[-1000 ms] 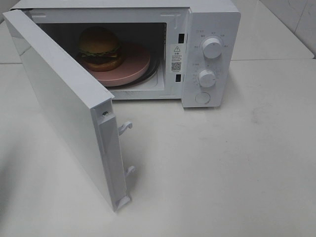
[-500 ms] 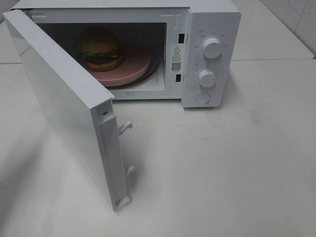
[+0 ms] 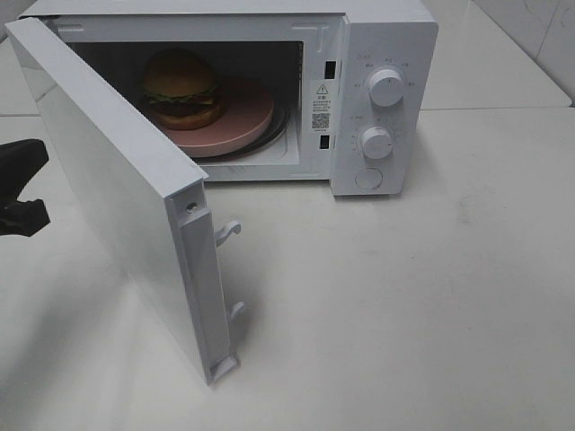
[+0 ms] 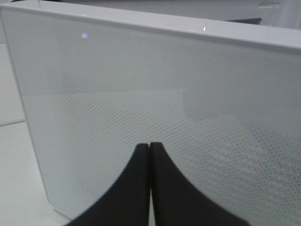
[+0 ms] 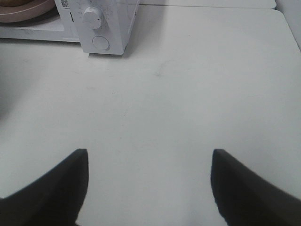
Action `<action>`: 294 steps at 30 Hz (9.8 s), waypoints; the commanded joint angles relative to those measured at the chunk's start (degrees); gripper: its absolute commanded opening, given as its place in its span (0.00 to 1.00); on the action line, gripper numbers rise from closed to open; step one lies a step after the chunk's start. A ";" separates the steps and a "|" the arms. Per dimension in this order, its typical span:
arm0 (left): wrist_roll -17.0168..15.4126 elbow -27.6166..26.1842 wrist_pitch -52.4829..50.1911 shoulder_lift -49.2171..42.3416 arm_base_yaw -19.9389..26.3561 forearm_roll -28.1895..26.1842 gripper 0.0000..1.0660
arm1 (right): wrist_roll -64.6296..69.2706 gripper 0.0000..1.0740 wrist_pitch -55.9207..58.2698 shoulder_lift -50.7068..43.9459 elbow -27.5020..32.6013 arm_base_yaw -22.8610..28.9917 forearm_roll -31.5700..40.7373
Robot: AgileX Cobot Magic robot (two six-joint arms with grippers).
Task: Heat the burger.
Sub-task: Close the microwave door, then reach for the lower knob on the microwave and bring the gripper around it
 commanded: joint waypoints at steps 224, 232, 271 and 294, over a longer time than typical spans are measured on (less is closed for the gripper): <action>9.57 -16.27 119.81 -84.91 5.04 -20.45 0.94 | -0.34 0.65 -0.46 -1.49 0.06 -0.46 0.17; 9.57 -16.21 119.81 -85.66 5.04 -20.51 0.94 | -0.34 0.65 -0.46 -1.15 0.06 -0.46 0.17; 9.57 -16.21 119.81 -85.66 5.04 -20.45 0.94 | 0.23 0.65 -27.73 12.43 2.86 -0.40 0.17; 9.57 -16.21 119.81 -85.60 5.04 -20.45 0.94 | 0.23 0.65 -53.17 38.04 4.93 -0.40 0.23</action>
